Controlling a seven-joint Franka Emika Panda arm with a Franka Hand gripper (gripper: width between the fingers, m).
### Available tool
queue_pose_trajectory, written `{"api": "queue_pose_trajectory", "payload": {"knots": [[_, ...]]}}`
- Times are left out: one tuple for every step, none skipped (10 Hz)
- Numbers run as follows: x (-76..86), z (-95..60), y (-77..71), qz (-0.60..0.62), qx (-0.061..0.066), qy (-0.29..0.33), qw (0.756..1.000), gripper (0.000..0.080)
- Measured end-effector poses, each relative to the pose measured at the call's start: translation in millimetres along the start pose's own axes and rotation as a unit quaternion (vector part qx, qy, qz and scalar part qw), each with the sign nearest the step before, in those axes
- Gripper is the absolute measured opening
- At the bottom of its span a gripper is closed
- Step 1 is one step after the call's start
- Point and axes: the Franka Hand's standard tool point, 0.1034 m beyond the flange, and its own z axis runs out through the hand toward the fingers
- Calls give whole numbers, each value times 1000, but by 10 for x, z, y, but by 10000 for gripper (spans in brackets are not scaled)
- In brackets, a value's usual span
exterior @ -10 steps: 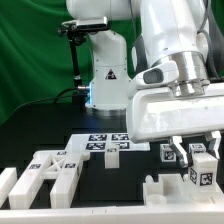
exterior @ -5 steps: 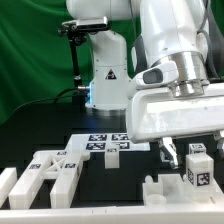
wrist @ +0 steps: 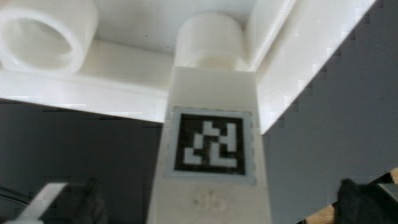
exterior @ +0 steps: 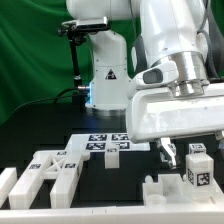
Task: Assemble chair
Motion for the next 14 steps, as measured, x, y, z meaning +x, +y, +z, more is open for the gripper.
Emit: {"api": "queue_pose_trajectory", "payload": {"knots": [[2, 0, 1, 0, 0, -2, 1000, 649], [37, -17, 10, 3, 2, -15, 1000, 649], [77, -36, 13, 15, 4, -23, 1000, 649], [115, -37, -24, 29, 8, -39, 999, 649], [135, -36, -45, 29, 12, -53, 998, 649], [135, -29, -33, 28, 10, -48, 998, 649], [120, -21, -38, 27, 11, -51, 998, 649], [45, -1, -81, 32, 22, -103, 994, 649], [67, 12, -55, 47, 30, -165, 985, 649], [102, 54, 19, 62, 32, -221, 973, 649], [136, 106, 39, 79, 32, -246, 965, 649], [92, 81, -29, 94, 33, -293, 951, 649], [129, 90, -16, 91, 35, -301, 949, 649], [144, 100, -8, 99, 33, -296, 950, 649]]}}
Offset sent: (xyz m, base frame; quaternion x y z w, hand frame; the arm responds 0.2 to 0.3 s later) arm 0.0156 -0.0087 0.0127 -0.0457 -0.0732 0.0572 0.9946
